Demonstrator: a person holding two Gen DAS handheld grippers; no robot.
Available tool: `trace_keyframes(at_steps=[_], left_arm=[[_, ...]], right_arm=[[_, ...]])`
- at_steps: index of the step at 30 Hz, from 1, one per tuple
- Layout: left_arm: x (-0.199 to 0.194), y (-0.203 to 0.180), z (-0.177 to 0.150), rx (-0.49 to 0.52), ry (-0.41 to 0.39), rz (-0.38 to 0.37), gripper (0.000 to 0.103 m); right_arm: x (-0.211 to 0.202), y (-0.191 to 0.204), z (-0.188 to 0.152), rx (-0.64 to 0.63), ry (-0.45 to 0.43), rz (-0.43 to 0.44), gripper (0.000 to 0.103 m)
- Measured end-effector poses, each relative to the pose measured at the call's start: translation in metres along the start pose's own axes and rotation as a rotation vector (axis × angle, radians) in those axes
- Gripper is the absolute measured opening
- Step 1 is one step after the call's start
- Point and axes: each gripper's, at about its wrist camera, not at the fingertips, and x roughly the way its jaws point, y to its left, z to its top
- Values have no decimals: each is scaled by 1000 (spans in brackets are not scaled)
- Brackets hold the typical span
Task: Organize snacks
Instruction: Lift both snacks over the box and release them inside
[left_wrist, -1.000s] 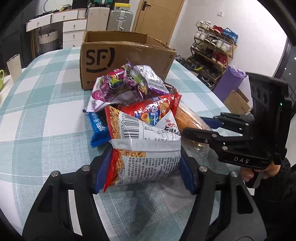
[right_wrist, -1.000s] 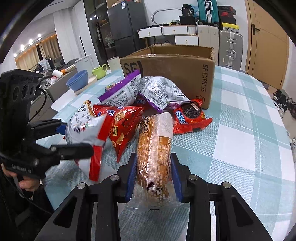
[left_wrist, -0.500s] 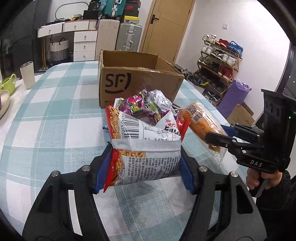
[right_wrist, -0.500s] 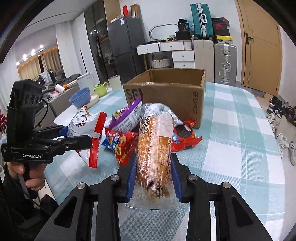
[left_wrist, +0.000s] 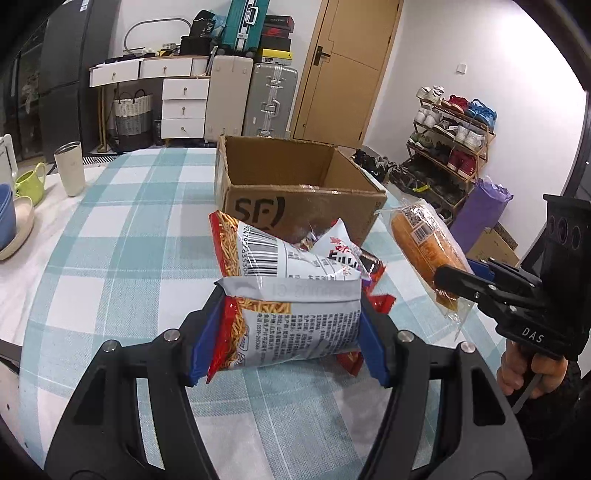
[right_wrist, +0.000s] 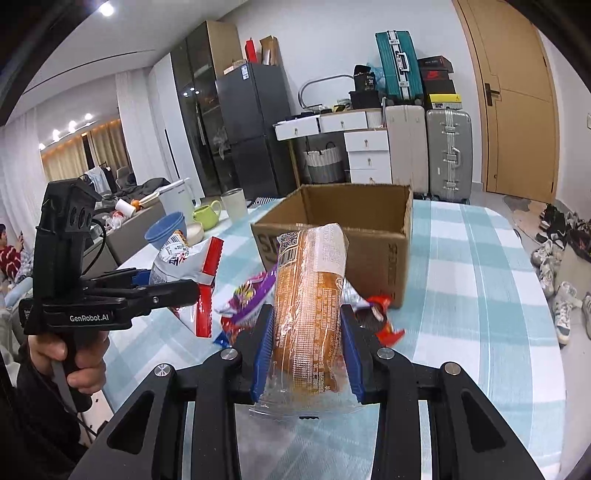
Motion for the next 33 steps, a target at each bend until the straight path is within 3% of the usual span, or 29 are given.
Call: trace_keyframes(at_steps=[21,33], left_arm=[[33,3,90,11,-55,14,63],[76,10,136,5,-27,16,63]], right_arm=[[46,-27,67,29,-31,-26,35],[69,-46,94,62,-33,-44,35]])
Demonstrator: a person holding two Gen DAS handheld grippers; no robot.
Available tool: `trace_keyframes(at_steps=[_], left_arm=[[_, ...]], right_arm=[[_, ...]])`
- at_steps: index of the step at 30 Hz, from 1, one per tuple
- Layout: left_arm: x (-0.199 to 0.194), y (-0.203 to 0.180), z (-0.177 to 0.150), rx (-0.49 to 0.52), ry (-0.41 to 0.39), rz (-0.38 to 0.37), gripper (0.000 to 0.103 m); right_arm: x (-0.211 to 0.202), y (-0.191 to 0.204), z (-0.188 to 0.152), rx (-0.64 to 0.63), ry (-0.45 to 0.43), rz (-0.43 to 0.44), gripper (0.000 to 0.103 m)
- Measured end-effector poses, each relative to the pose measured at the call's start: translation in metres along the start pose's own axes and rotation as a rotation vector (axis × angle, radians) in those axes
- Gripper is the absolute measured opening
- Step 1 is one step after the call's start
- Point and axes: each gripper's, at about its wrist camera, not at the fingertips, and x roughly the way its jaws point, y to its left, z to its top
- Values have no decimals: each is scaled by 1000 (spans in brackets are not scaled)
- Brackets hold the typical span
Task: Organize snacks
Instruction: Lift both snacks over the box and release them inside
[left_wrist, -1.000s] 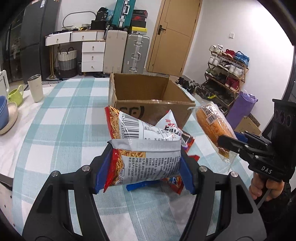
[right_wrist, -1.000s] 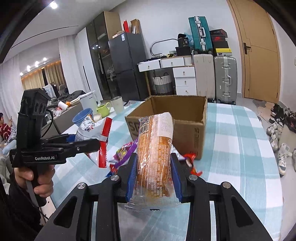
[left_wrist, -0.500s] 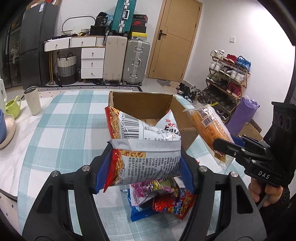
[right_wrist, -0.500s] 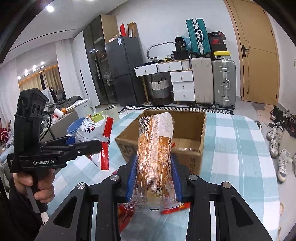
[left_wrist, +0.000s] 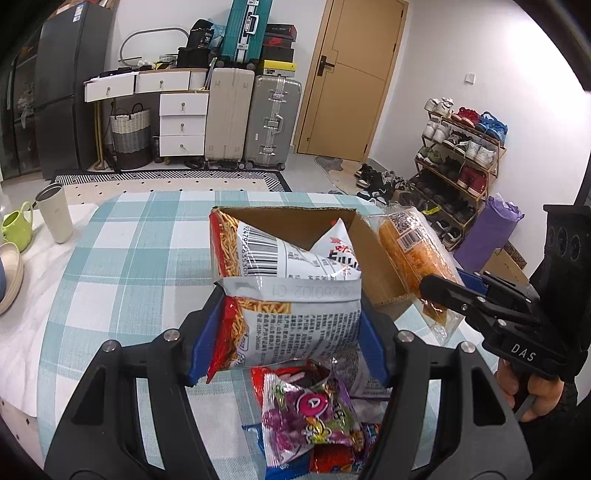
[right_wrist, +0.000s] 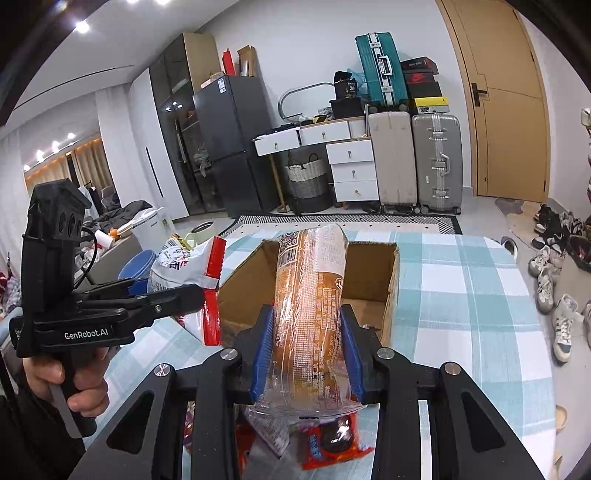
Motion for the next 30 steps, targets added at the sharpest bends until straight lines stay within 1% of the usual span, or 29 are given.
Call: trace_keyframes(at_steps=[7,16,22,30], left_arm=[[28,2,21,8,6,5,63],[73,3,36,10,54,11,63],[105,9,38,2,92,8,63],[132,10,41,29,106,19,63]], right_arm=[[15,-8,10,2,7,-6,35],[40,-22,25,-3,25,-11,35],[57,-32,27,4,41,-21,35],[74,-40,23,4,64,-39,35]])
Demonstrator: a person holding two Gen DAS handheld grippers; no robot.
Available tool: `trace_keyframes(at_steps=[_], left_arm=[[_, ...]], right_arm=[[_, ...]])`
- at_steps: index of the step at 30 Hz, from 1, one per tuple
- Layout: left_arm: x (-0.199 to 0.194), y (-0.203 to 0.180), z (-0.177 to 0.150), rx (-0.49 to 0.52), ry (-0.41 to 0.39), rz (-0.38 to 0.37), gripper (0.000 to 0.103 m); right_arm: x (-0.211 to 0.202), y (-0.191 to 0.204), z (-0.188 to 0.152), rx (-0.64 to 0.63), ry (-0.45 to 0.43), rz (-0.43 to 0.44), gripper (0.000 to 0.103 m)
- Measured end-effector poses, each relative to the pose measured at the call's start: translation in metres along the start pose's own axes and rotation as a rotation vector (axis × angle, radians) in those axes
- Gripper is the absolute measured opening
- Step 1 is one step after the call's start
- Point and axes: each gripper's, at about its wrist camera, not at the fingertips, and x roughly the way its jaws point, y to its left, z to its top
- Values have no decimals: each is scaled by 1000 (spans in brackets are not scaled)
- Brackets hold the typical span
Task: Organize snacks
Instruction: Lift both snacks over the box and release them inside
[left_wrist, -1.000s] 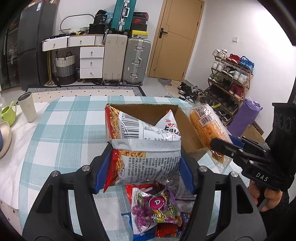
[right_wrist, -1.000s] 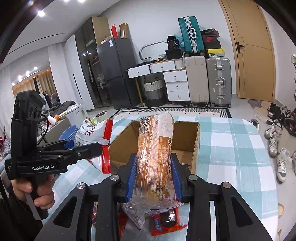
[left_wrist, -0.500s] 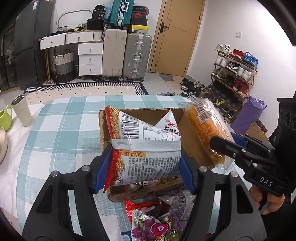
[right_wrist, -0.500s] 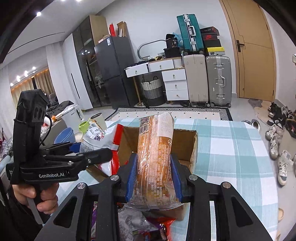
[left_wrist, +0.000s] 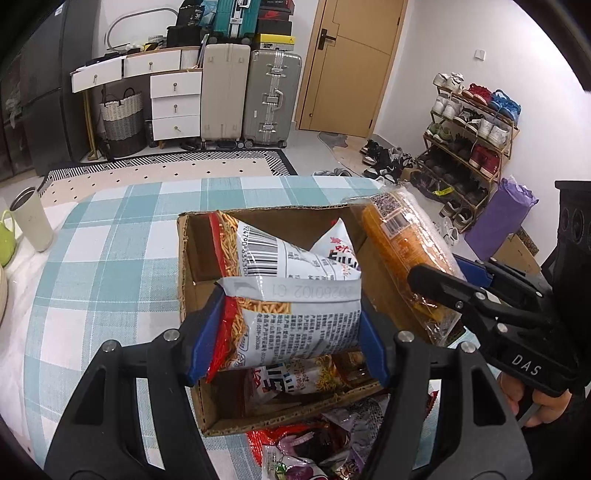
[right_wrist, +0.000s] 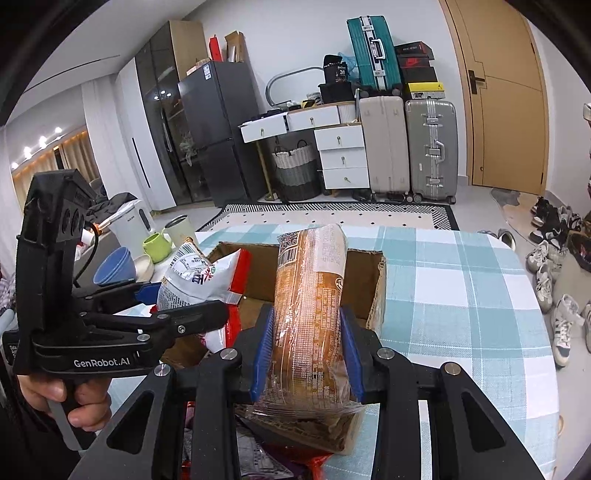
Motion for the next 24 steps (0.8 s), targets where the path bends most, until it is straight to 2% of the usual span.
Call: trace_keyframes(at_steps=[24], left_arm=[[37,-11,-8,54,34,75,64]], right_arm=[[26,9,-7,-65,30,-41,35]])
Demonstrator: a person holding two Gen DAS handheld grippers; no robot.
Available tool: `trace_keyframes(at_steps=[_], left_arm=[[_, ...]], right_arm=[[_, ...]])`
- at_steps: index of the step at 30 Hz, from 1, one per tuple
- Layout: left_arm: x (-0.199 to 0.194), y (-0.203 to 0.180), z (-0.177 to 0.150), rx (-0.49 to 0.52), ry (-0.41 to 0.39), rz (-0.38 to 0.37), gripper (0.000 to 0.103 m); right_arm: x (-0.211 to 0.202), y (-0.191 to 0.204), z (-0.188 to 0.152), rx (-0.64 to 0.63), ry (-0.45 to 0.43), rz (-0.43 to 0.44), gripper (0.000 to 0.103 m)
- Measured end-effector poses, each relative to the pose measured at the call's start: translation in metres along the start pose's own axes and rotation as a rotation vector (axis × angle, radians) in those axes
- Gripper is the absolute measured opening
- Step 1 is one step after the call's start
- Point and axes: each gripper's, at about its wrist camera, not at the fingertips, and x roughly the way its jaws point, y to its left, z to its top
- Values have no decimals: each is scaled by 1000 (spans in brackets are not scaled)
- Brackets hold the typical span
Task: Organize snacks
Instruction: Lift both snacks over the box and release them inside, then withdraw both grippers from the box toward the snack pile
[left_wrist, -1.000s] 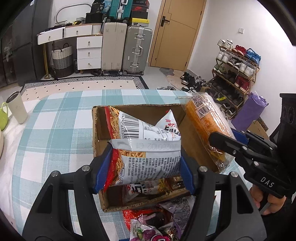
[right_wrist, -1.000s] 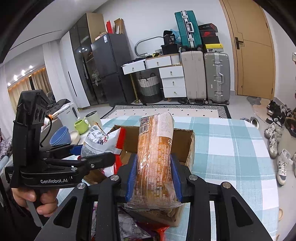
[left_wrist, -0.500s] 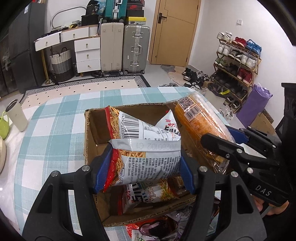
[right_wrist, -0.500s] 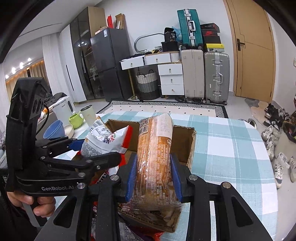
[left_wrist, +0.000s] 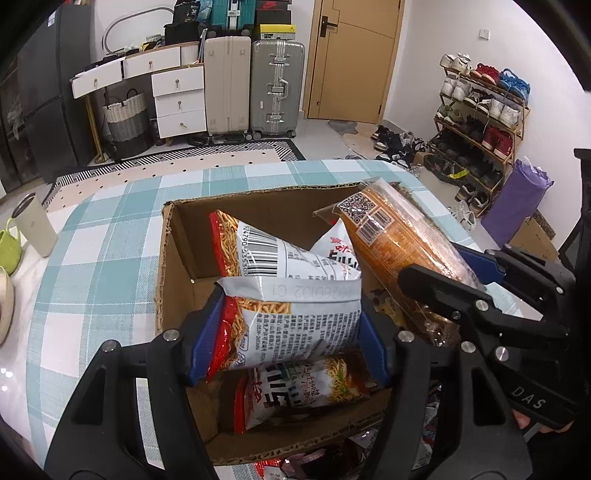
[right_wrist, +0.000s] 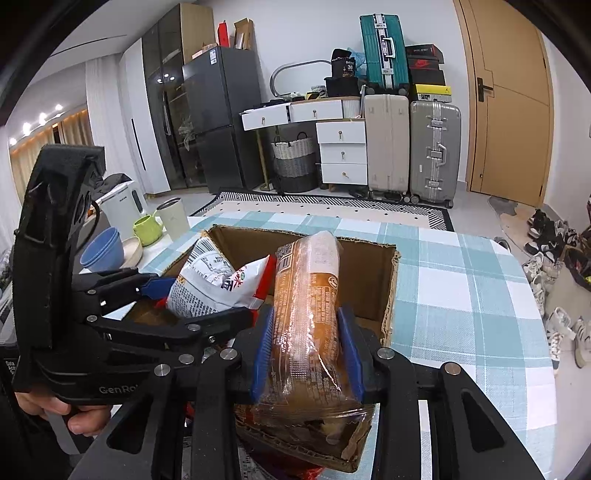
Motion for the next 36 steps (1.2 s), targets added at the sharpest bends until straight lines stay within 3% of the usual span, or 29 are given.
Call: trace_keyframes(at_steps=[11,16,18,21,23,36], left_arm=[[8,-7,-4,54,-1,43,65],[8,-6,-5,44,8,22,70],[3,-4,-5,26,6,5,78],[-13,1,-5,1,-20,-9,90],[-24,5,-7,-16,-30,-19,102],[-106,26,-50,-55,-61,12,102]], right_arm=[[-2,-3,-1,-22,-8,-2,36],[-19,-6,2,-6,-41,-22,58],[-31,-9,3,13,-62,-35,86],[-49,-15,2,53,-95,-40,100],[-59,-17,-1,73,-99,-48,102],[-84,-10,-44,124,-9,-34,102]])
